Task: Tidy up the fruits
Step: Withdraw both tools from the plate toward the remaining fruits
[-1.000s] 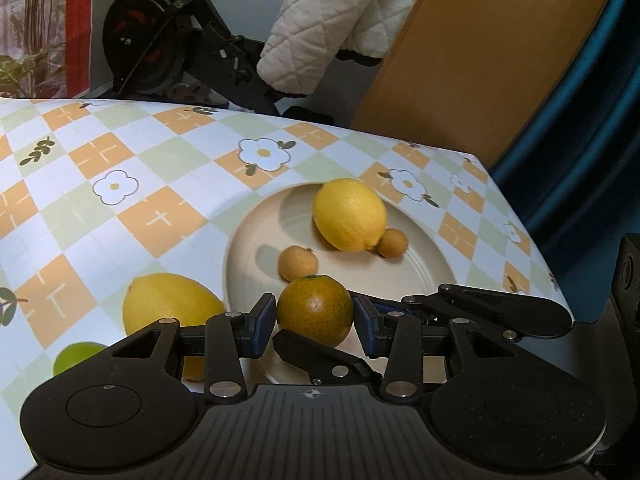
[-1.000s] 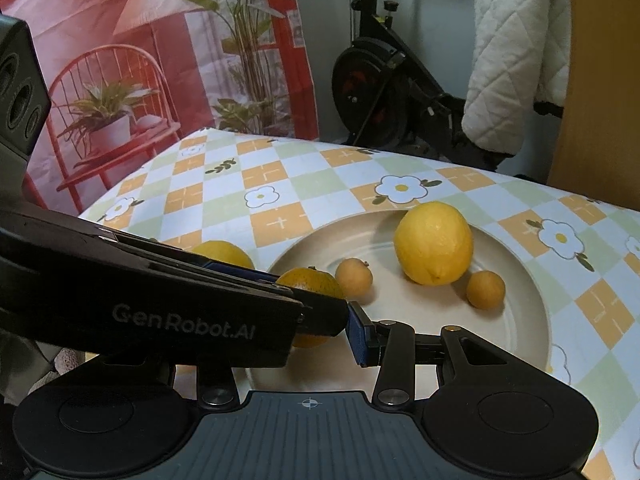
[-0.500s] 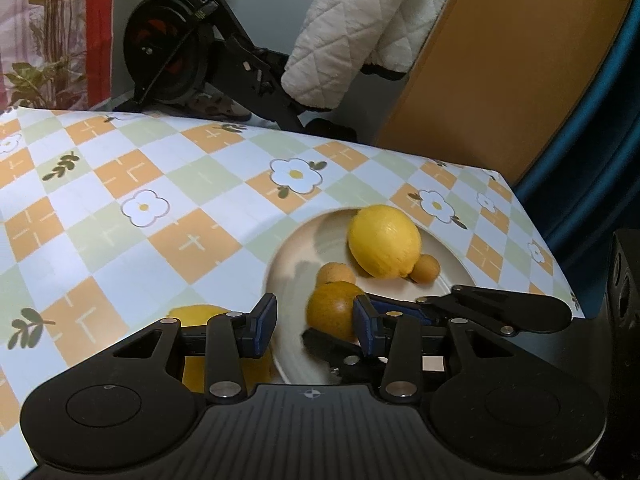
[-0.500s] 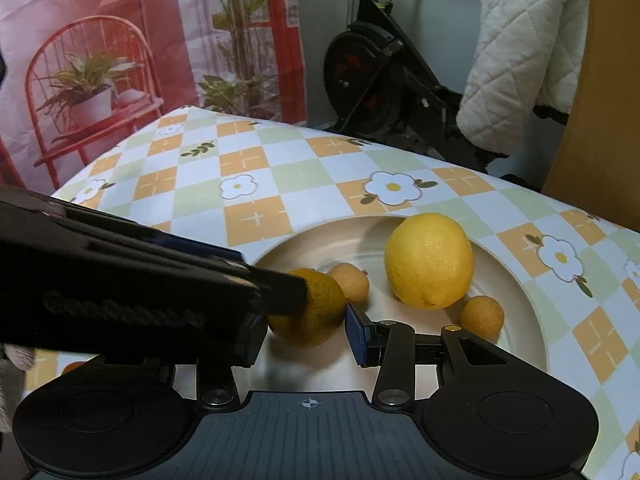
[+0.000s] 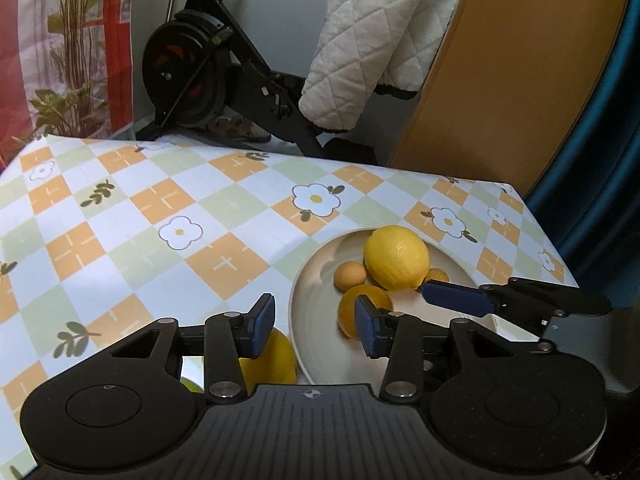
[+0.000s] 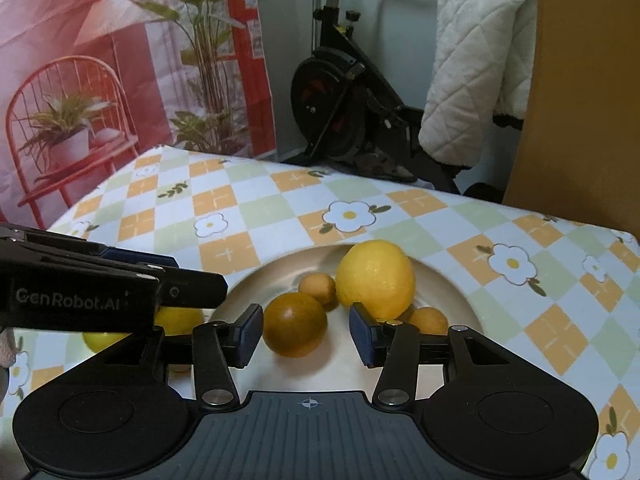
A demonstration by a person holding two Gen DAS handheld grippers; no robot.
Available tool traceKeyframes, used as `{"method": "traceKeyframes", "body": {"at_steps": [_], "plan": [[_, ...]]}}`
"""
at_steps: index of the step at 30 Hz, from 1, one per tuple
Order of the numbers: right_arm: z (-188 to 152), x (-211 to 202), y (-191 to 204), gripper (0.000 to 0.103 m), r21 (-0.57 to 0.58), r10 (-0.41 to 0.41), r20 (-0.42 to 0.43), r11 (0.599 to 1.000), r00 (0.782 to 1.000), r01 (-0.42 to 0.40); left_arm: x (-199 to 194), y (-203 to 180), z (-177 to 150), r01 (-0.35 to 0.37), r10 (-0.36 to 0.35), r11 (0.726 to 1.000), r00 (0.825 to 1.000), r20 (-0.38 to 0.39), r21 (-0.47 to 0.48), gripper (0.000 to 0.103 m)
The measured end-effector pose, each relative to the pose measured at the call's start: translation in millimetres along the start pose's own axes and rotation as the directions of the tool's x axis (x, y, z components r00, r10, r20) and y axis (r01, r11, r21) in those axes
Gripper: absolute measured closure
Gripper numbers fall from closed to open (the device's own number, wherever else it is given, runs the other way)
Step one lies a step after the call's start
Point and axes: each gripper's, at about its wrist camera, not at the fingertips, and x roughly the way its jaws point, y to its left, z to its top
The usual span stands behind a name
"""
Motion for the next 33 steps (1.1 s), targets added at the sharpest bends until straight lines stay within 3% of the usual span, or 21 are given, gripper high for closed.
{"method": "traceKeyframes", "body": {"at_steps": [15, 33], "plan": [[-30, -77, 16, 0.057, -0.111, 0.118, -0.007, 0.987, 0.993, -0.118, -64, 0, -39, 0.046, -0.046, 0.997, 0.999, 0.002, 0.069, 0.055], [-90, -120, 53, 0.058, -0.217, 0.205, -0.179, 0.946, 0.962, -0.242, -87, -2, -96, 0.127, -0.124, 0.991, 0.988, -0.089, 0.035, 0.055]]}}
